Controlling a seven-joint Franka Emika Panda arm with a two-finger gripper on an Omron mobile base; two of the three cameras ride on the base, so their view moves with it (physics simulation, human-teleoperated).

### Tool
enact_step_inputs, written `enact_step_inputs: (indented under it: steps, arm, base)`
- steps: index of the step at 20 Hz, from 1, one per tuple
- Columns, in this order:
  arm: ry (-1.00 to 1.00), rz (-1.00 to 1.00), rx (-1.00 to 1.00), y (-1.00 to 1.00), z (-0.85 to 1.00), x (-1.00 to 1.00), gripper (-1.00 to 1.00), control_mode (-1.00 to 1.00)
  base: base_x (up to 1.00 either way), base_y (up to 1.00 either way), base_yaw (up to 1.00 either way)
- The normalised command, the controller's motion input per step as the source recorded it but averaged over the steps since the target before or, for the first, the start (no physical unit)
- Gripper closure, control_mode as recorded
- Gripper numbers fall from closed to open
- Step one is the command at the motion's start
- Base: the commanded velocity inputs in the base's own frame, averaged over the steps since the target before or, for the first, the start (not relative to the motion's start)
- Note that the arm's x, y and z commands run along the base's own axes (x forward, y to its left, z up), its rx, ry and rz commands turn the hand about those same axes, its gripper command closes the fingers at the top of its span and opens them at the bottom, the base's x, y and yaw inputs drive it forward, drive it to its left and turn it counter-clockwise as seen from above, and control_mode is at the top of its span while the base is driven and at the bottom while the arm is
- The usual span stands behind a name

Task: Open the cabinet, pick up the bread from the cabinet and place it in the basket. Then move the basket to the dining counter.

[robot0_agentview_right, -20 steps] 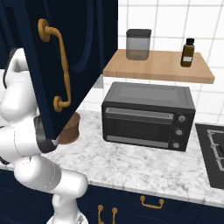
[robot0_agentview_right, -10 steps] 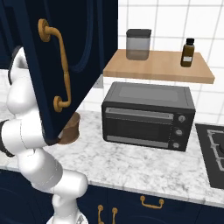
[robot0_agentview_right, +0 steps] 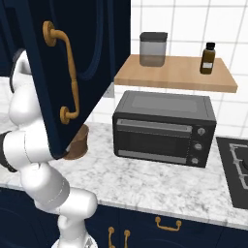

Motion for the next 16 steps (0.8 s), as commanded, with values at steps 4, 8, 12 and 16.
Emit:
enact_step_inputs:
  steps: [4, 8, 12, 16]
  arm:
    - [0.0, 0.01, -0.01, 0.05, -0.11, -0.25, 1.0, -1.0]
    - [-0.01, 0.0, -0.01, 0.09, 0.0, -0.32, 1.0, -1.0]
    - [0.0, 0.0, 0.0, 0.11, 0.01, -0.81, 1.0, -1.0]
    - [-0.01, 0.0, 0.0, 0.02, 0.04, -0.97, 1.0, -1.0]
  base:
    - [0.0, 0.0, 0.0]
    - [0.0, 0.0, 0.0]
    - [0.0, 0.0, 0.0]
    - [0.0, 0.0, 0.0]
